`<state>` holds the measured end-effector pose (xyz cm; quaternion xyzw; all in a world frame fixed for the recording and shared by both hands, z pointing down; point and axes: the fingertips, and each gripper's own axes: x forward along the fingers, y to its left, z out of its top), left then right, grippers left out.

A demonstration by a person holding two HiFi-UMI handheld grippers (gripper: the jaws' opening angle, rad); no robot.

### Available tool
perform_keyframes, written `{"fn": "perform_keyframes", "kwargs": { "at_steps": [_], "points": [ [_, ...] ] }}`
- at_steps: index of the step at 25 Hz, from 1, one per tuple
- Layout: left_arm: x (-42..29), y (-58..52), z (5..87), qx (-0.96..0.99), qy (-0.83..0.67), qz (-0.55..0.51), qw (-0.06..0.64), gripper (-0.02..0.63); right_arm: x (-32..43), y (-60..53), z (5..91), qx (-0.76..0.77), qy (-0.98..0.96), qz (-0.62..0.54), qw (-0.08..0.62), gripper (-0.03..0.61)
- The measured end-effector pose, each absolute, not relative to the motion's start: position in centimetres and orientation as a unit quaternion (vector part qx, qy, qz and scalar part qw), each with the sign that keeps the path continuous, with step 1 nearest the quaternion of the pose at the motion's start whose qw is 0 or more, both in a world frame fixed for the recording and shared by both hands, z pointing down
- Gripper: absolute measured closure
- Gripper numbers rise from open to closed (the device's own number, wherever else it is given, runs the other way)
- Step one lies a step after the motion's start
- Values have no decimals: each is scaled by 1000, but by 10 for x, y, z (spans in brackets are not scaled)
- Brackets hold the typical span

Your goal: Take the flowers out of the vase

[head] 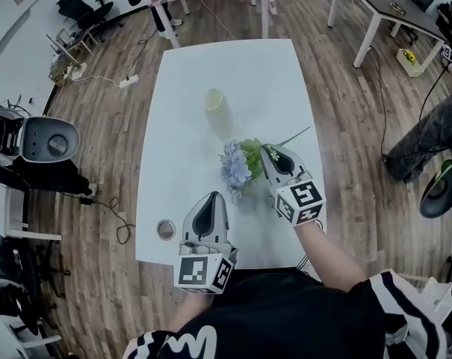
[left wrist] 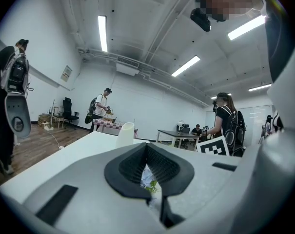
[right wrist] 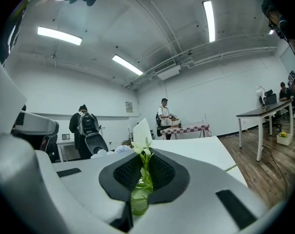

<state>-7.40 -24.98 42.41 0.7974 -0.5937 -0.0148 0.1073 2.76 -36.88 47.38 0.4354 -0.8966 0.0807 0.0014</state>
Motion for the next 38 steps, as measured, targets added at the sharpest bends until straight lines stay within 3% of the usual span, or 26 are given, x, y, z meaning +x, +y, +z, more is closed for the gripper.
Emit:
{"fn": "perform_keyframes", "kwargs": {
  "at_steps": [17,18,20,38],
  "points": [
    [-63,-252,433,804,-583,-5,113,609,28,-361,514,413,-903,105,44,549],
    [-63,-251,433,805,-583,-5,114,609,29,-360,514,410,-905,103,44,536],
    [-62,-251,433,806,-581,-4,113,609,28,-358,511,406,-908,94,43,442],
    [-45,-253,432,810,-576,-6,105,609,37,-334,458,393,-918,54,-19,423]
  ]
}}
